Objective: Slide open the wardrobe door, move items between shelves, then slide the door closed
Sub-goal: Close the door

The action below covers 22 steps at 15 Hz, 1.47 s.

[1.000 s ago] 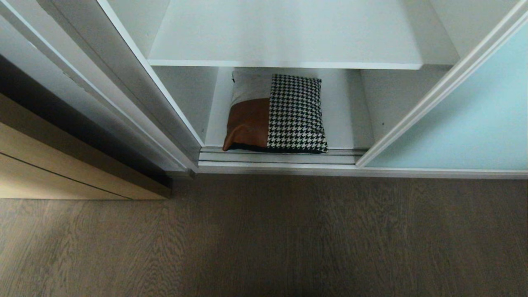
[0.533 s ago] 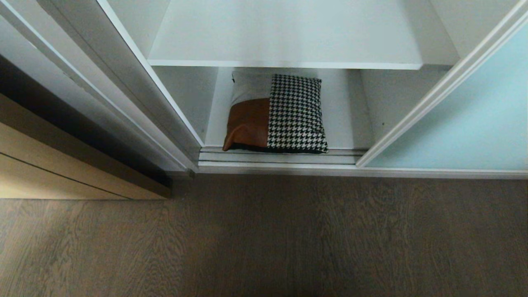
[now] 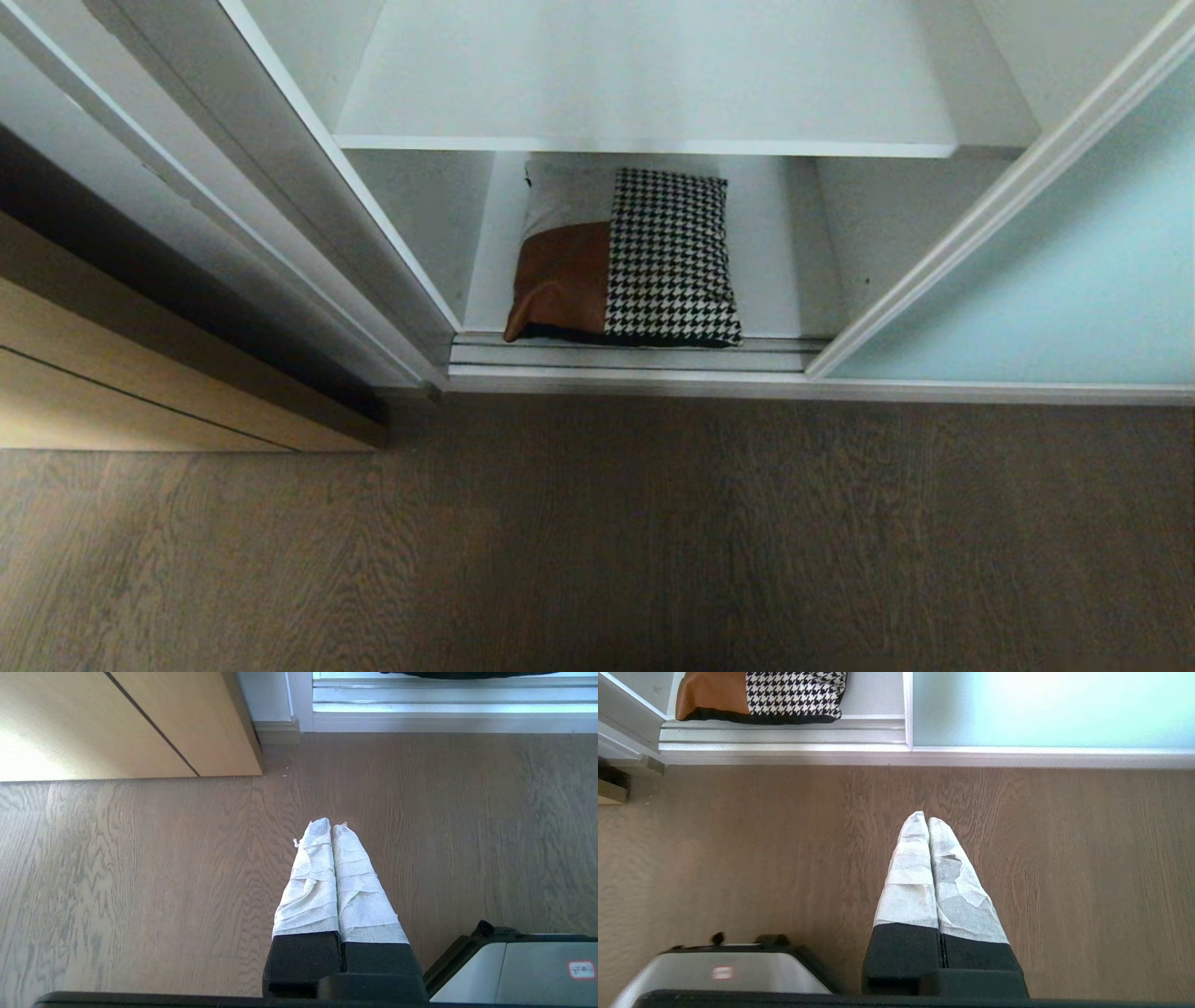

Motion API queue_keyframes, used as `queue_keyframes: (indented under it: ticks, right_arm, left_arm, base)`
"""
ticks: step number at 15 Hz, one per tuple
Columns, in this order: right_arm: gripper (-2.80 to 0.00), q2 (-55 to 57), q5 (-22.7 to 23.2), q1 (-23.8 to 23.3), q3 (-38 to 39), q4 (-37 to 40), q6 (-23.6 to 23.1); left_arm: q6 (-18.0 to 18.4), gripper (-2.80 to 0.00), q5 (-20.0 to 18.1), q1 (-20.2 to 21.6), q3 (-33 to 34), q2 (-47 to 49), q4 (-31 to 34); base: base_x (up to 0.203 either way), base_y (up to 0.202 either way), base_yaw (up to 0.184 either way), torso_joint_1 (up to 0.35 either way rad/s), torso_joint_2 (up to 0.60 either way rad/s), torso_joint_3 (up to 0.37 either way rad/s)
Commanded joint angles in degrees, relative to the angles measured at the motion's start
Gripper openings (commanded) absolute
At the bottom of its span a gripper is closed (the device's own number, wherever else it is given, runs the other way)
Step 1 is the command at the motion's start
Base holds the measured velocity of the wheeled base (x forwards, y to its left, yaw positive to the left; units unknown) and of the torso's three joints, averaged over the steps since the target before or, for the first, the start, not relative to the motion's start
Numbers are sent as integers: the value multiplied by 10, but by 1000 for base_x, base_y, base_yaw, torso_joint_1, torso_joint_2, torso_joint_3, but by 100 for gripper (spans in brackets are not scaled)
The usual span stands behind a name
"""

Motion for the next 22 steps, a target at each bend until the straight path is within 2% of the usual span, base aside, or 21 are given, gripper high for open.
queue_keyframes:
  ticks: [1,5,8,12,22]
  right_arm:
    - [-280,142,5,4,-90,14,9]
    - [-280,279,37,5,-240,26,103]
    - [-280,316,43,3,-293,27,123]
    - [-280,331,53,3,-327,24,120]
    - [-280,287,48,-1,-319,32,45]
  left_arm:
    - [0,-280,0,0,1,1,0]
    - [0,-280,0,0,1,1,0]
    - [0,-280,0,0,1,1,0]
    - [0,-280,0,0,1,1,0]
    - [0,-280,0,0,0,1,0]
  base:
    - [0,0,0,0,0,0]
    - [0,0,0,0,0,0]
    - [0,0,0,0,0,0]
    - [0,0,0,0,0,0]
    - [0,0,0,0,0,0]
